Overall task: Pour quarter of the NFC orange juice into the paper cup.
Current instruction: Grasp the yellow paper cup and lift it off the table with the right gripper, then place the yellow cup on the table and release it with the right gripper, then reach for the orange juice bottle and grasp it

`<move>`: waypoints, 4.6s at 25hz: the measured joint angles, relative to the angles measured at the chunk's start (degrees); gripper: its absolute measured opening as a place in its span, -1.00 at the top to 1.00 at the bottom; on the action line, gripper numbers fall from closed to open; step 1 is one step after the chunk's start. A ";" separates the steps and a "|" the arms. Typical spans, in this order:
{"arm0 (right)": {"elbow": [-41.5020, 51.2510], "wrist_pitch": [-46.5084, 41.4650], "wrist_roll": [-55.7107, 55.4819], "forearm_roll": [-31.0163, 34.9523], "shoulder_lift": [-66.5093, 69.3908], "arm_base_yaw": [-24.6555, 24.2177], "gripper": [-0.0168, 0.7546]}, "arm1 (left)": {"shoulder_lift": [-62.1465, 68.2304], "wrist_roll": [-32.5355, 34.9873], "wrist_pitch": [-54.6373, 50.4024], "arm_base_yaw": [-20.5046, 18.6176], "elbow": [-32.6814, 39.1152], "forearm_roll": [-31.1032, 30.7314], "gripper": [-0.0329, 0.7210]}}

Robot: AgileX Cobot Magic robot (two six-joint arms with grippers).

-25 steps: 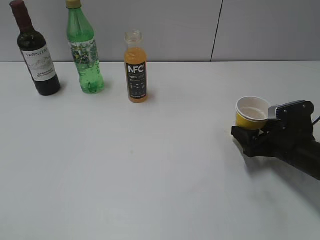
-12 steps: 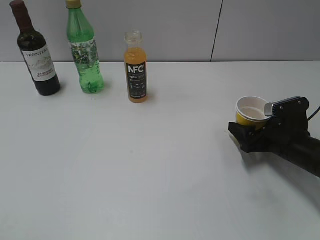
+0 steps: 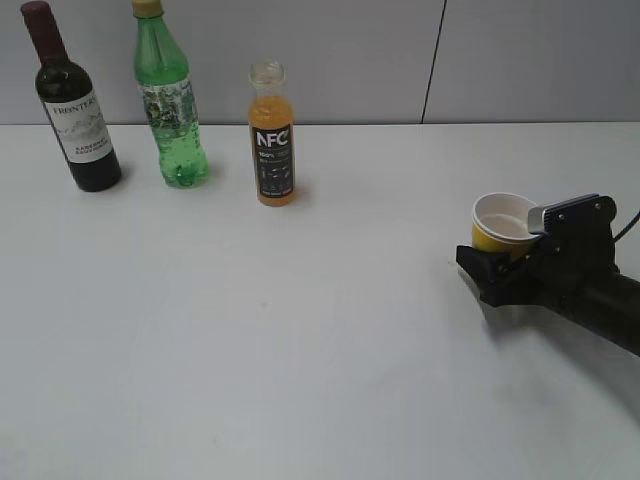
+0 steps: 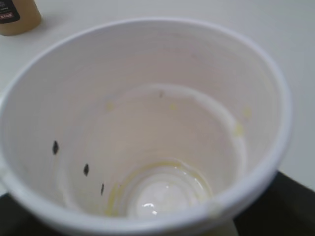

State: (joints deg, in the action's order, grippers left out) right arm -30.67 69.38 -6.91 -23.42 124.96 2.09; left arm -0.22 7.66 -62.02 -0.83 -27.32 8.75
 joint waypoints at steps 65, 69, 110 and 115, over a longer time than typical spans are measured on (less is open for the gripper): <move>-24.55 -10.83 -13.85 -43.85 4.25 20.23 -0.30 | 0.00 0.18 0.00 0.00 0.00 0.00 -0.54; -25.72 -10.70 -13.87 -43.97 4.32 20.41 -0.30 | 0.00 0.18 0.00 0.00 0.00 0.00 -0.54; -26.03 -29.22 -50.44 -79.39 -9.88 13.04 -0.62 | 0.00 0.18 0.00 0.00 0.00 0.00 -0.54; -26.03 -38.78 -52.19 -79.39 -15.51 10.81 -0.59 | 0.00 0.18 0.00 0.00 0.00 0.00 -0.54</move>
State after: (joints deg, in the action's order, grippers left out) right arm -56.71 30.61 -59.10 -102.81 109.45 12.90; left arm -0.22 7.84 -62.02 -0.83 -27.32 8.75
